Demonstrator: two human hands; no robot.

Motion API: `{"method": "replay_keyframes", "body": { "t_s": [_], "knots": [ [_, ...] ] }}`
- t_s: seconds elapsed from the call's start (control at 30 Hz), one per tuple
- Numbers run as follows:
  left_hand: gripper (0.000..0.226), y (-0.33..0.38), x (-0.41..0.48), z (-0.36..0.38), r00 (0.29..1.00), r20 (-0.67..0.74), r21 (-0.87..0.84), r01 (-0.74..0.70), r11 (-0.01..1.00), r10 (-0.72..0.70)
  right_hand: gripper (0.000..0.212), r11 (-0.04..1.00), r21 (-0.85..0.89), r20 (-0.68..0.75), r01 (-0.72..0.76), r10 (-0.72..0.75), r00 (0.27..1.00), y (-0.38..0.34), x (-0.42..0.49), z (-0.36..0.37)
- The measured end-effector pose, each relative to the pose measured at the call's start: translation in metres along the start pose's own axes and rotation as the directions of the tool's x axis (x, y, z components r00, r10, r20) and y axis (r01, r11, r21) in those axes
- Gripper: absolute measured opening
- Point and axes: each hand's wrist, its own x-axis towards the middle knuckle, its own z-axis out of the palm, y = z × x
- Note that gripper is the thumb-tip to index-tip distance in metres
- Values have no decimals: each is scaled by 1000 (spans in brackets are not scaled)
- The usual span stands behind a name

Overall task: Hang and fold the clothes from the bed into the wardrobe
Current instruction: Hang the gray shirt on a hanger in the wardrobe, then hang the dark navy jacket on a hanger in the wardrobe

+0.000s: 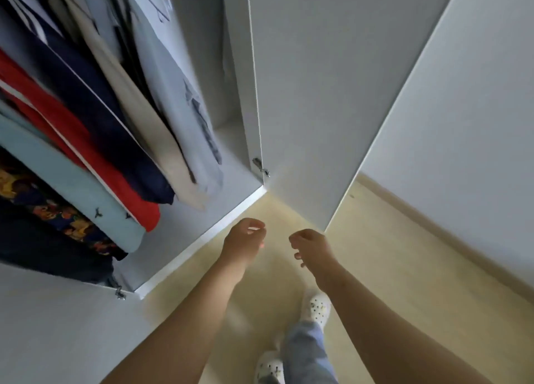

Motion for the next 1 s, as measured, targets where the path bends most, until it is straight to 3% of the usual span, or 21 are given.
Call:
{"method": "replay_keyframes", "body": {
  "t_s": [0.23,0.5,0.77,1.0],
  "knots": [
    [10,-38,-64,78,960,278,262,-107,959,31,15,973,215,-238,-87,139,961,106,-73,-60],
    [17,-67,-158,215,848,526,384,-299,873,59,13,884,464,-423,-61,282,861,212,-168,-159],
    [19,-130,-334,376,664,747,412,-429,804,-28,15,770,638,-559,-9,472,682,369,-312,-281],
    [20,-174,-449,479,528,838,463,-550,695,-141,13,630,771,-571,91,621,537,472,-404,-340]
  ]
}}
